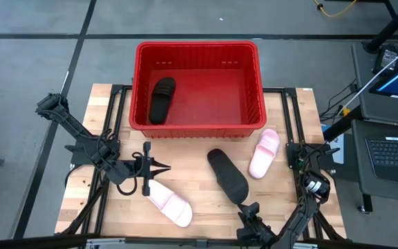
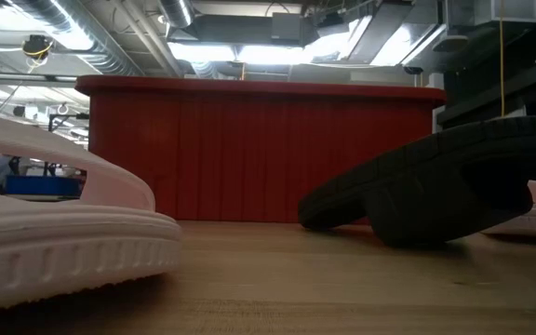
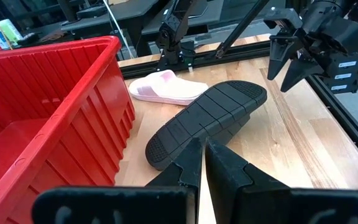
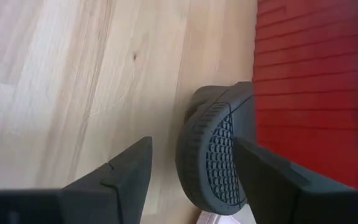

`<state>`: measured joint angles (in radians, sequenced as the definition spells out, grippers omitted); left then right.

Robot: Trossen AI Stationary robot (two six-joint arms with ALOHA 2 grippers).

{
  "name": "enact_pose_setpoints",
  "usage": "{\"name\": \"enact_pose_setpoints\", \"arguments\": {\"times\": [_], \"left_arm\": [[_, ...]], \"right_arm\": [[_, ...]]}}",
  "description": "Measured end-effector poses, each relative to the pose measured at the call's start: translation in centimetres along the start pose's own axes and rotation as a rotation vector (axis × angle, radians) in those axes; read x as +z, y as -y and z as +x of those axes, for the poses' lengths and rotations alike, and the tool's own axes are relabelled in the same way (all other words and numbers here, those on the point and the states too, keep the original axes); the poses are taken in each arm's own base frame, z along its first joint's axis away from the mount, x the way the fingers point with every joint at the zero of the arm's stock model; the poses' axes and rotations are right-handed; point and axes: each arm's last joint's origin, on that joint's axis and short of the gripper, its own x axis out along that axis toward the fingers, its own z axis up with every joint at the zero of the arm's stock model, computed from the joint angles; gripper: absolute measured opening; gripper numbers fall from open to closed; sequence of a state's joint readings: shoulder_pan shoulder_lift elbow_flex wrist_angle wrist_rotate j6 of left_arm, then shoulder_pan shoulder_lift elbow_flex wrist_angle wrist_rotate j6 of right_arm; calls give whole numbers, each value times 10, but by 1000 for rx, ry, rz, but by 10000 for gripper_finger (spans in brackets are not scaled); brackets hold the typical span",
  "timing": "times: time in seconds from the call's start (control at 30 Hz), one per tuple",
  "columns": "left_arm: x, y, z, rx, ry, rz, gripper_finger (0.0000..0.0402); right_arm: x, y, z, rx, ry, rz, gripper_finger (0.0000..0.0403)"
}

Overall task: Pick and place slides into bin
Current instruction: Put the black slide into the red container

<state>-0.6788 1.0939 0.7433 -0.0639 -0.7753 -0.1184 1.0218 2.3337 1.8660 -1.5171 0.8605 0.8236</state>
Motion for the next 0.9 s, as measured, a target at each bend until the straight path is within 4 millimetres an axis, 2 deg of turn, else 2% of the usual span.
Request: {"name": "enact_pose_setpoints", "arguments": {"times": [0.4,0.9], "left_arm": [[0,0,0,-11,-1,0,15],[0,0,0,-12,-2,0,15]], "right_arm": [[1,0,0,3,2,11,225],[5,6,13,-10,-29,26,225]]}}
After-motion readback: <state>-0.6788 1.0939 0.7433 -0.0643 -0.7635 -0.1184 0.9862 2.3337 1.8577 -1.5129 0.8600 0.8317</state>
